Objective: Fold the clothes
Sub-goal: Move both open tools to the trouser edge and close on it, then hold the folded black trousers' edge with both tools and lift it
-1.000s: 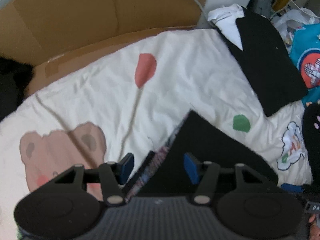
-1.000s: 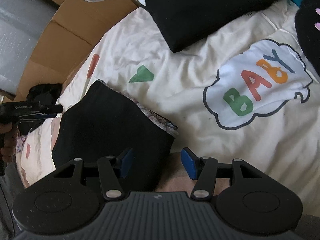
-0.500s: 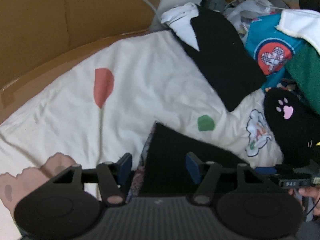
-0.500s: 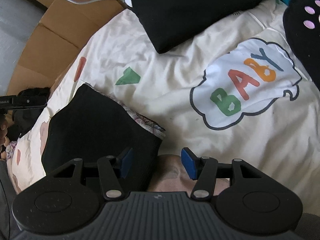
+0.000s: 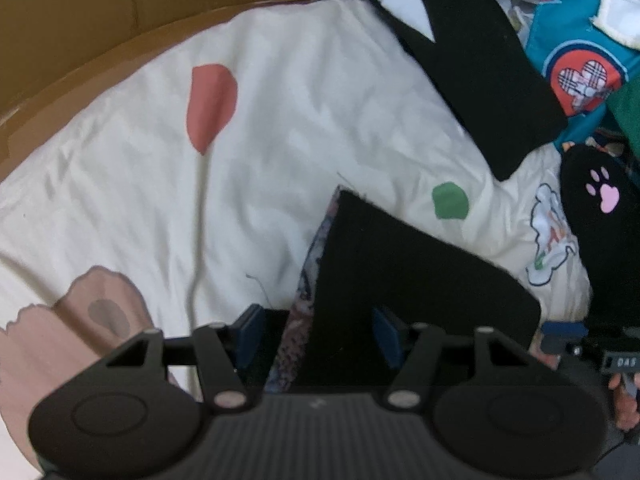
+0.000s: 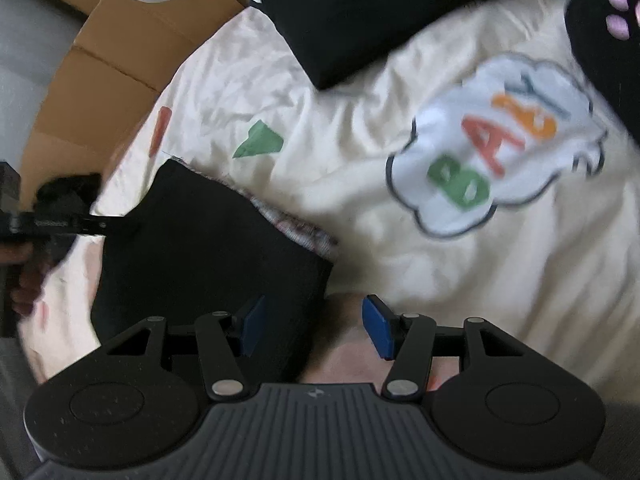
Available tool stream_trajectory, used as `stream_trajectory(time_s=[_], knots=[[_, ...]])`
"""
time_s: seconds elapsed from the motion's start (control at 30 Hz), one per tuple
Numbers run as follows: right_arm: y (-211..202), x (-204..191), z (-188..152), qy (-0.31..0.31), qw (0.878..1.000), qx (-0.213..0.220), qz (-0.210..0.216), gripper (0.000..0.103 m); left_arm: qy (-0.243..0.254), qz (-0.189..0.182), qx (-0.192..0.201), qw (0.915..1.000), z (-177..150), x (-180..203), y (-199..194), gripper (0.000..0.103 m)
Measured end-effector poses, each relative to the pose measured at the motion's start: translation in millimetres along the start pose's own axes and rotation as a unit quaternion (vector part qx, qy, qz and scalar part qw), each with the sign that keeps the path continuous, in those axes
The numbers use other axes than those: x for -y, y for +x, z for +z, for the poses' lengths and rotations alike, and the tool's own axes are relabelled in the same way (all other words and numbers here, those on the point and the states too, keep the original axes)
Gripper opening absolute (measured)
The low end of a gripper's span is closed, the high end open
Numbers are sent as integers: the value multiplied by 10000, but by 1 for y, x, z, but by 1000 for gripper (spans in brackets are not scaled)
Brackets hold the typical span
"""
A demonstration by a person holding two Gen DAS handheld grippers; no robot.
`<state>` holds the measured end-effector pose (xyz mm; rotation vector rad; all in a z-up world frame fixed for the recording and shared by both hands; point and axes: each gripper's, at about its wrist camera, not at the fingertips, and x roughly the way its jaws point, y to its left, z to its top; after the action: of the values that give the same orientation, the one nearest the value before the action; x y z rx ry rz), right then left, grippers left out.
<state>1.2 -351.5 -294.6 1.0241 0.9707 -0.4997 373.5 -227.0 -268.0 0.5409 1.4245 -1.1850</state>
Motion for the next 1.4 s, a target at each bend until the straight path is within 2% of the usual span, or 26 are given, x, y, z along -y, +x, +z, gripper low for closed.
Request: stream_trajectory(time_s=[0.13, 0.17, 0.3, 0.37, 0.5, 0.53, 0.67, 0.7, 0.73, 0.83, 1.07, 1.4], knots=[[-1, 3, -1, 157, 9998, 35, 143, 58, -170, -319, 73, 9993, -2, -10, -7, 66], [0, 5, 0, 225, 9996, 38, 143, 58, -167, -326, 58, 9993, -2, -10, -7, 71], [5, 5, 2, 264, 9996, 19, 133, 58, -16, -257, -161, 9995, -4, -6, 4, 75], [8, 5, 3, 272, 9995, -26, 141, 58, 135, -237, -235, 9993, -6, -2, 11, 81], [15, 7, 5, 372, 9990, -90, 212, 58, 212, -207, -219, 9993, -10, -2, 21, 82], [16, 7, 5, 375, 9990, -91, 238, 58, 201, -208, -204, 9994, -10, -3, 23, 80], [30, 2, 6, 238, 9989, -186, 369, 54, 243, -72, -93, 9996, -17, -9, 25, 57], [34, 1, 6, 208, 9988, -209, 404, 41, 226, -50, -49, 9997, -18, -9, 25, 55], [36, -1, 6, 183, 9987, -208, 438, 22, 249, -14, 10, 9997, -19, -9, 23, 53], [40, -4, 6, 115, 9987, -141, 483, 12, 281, 50, 110, 9995, -22, -7, 20, 49], [28, -11, 22, -229, 9984, 210, 462, 10, -108, -250, 410, 9988, -28, -20, 11, 42], [28, -20, 70, -491, 9983, 167, 280, 10, -292, -414, 587, 9970, -30, -25, 11, 41]])
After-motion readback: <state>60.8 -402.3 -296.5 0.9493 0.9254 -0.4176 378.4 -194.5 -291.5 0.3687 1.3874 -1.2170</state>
